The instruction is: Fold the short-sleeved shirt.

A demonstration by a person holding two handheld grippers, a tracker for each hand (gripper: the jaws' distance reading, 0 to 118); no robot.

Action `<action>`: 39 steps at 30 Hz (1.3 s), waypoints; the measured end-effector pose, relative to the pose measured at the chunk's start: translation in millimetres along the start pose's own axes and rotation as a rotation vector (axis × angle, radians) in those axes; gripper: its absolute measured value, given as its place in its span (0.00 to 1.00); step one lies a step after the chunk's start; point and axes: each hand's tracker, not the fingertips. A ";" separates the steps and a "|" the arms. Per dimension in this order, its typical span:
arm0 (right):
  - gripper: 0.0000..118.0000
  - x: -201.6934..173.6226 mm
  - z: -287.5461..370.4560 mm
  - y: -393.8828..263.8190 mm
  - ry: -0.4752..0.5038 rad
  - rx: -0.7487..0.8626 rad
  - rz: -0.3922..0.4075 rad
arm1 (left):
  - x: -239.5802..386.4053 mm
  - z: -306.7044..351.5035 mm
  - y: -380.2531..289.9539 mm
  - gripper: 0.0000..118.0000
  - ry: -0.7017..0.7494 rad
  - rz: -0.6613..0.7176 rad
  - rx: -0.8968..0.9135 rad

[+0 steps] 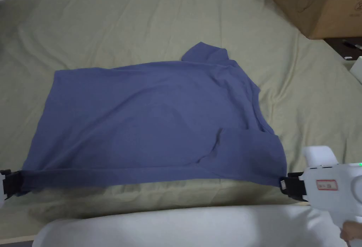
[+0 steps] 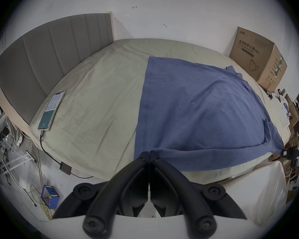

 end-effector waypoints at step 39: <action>0.00 2.2 -27.4 137.7 -0.008 0.223 -0.060 | -9.8 -43.8 71.1 0.00 -0.010 -0.009 -0.068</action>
